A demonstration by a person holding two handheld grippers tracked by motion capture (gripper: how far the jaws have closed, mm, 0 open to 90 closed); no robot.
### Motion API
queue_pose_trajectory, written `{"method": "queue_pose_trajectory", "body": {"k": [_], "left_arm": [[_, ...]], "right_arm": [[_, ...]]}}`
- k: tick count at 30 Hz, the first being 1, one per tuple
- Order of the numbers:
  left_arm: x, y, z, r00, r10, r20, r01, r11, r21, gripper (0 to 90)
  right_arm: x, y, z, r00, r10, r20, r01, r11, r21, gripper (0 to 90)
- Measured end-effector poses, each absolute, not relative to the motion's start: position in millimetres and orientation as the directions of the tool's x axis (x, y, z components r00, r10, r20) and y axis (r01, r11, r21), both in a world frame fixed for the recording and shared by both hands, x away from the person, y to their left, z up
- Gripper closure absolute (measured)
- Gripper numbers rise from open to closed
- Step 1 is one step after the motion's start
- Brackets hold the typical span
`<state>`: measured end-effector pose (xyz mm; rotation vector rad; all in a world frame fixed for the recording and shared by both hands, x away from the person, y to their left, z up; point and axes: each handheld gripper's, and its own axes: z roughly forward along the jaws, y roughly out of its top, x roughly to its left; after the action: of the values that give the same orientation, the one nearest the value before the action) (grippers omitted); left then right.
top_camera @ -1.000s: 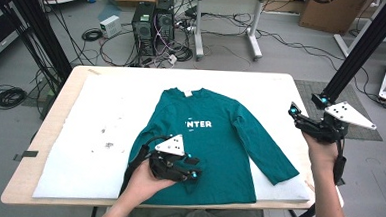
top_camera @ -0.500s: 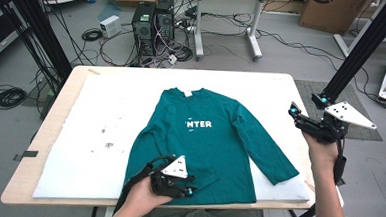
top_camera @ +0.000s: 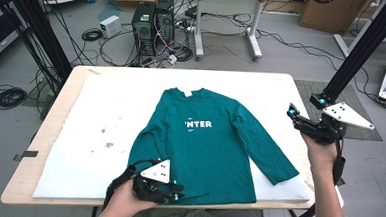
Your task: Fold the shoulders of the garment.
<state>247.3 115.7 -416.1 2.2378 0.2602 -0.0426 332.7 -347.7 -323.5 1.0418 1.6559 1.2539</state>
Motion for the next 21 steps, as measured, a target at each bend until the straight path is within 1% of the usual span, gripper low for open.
{"method": "queue_pose_trajectory", "body": {"k": [1, 2, 3, 4, 5, 6, 7, 8, 9, 11, 12, 13, 15, 16, 17, 18, 19, 20, 21], "left_arm": [[247.1, 122.9, -413.3, 0.976, 0.189, -0.104, 0.197, -0.580, 0.790, 56.0], [248.2, 127.8, -410.8, 0.971, 0.221, -0.087, 0.199, -0.557, 0.806, 50.5], [248.2, 127.8, -410.8, 0.971, 0.221, -0.087, 0.199, -0.557, 0.806, 45.1], [249.8, 133.6, -408.1, 0.962, 0.261, -0.076, 0.209, -0.531, 0.821, 45.1], [254.0, 144.9, -404.2, 0.952, 0.301, -0.047, 0.200, -0.500, 0.843, 42.9], [256.7, 156.4, -401.8, 0.931, 0.364, -0.022, 0.199, -0.458, 0.867, 40.0], [258.7, 164.5, -400.9, 0.914, 0.405, -0.013, 0.204, -0.432, 0.879, 39.8], [258.7, 164.5, -400.9, 0.914, 0.405, -0.013, 0.204, -0.432, 0.879, 39.8], [261.9, 174.2, -400.8, 0.891, 0.454, -0.004, 0.210, -0.404, 0.890, 39.8], [268.4, 186.1, -403.5, 0.856, 0.516, -0.032, 0.253, -0.364, 0.896, 41.9], [274.8, 191.7, -406.9, 0.825, 0.564, -0.045, 0.291, -0.355, 0.889, 44.7], [274.8, 191.7, -406.9, 0.825, 0.564, -0.045, 0.291, -0.355, 0.889, 47.0], [284.3, 191.8, -411.2, 0.798, 0.601, -0.050, 0.326, -0.359, 0.874, 51.1], [297.0, 187.4, -415.1, 0.785, 0.615, -0.071, 0.368, -0.370, 0.853, 51.1], [297.0, 187.4, -415.1, 0.785, 0.615, -0.071, 0.368, -0.370, 0.853, 51.2], [305.8, 183.2, -416.7, 0.770, 0.635, -0.058, 0.384, -0.389, 0.837, 51.2], [318.7, 177.7, -417.6, 0.726, 0.687, -0.031, 0.414, -0.401, 0.817, 51.2], [318.7, 177.7, -417.6, 0.726, 0.687, -0.031, 0.414, -0.401, 0.817, 51.1], [335.1, 175.5, -417.9, 0.673, 0.739, 0.010, 0.430, -0.402, 0.809, 51.1]], "right_arm": [[331.0, -348.2, -324.5, -0.355, 0.929, -0.106, 0.159, 0.172, 0.972, 28.5], [330.5, -349.1, -325.0, -0.359, 0.927, -0.112, 0.160, 0.179, 0.971, 28.7], [328.5, -348.8, -326.2, -0.358, 0.930, -0.090, 0.182, 0.164, 0.969, 28.7], [328.5, -348.8, -326.2, -0.358, 0.930, -0.090, 0.182, 0.164, 0.969, 28.7], [326.5, -349.6, -328.0, -0.365, 0.927, -0.080, 0.198, 0.161, 0.967, 28.7], [319.9, -352.4, -334.6, -0.367, 0.927, -0.076, 0.215, 0.164, 0.963, 28.7], [317.7, -354.1, -337.4, -0.368, 0.926, -0.082, 0.216, 0.171, 0.961, 28.7], [317.7, -354.1, -337.4, -0.368, 0.926, -0.082, 0.216, 0.171, 0.961, 28.7], [308.8, -357.8, -347.3, -0.377, 0.924, -0.061, 0.253, 0.166, 0.953, 28.7], [300.6, -361.8, -357.3, -0.391, 0.918, -0.069, 0.268, 0.185, 0.945, 29.0], [296.8, -363.7, -361.7, -0.391, 0.917, -0.078, 0.269, 0.195, 0.943, 29.0], [293.9, -365.0, -364.7, -0.390, 0.917, -0.085, 0.271, 0.202, 0.941, 29.0], [286.1, -368.0, -372.0, -0.392, 0.915, -0.095, 0.277, 0.216, 0.936, 29.0], [282.5, -369.6, -375.5, -0.390, 0.915, -0.100, 0.277, 0.221, 0.935, 29.0], [282.5, -369.6, -375.5, -0.390, 0.915, -0.100, 0.277, 0.221, 0.935, 29.0], [279.5, -371.4, -378.8, -0.387, 0.916, -0.106, 0.275, 0.225, 0.935, 29.1], [272.2, -375.0, -385.7, -0.371, 0.922, -0.108, 0.287, 0.224, 0.931, 29.1], [270.4, -376.3, -387.8, -0.370, 0.923, -0.105, 0.284, 0.220, 0.933, 29.1], [267.9, -377.2, -390.1, -0.363, 0.927, -0.095, 0.291, 0.209, 0.933, 29.1]]}}
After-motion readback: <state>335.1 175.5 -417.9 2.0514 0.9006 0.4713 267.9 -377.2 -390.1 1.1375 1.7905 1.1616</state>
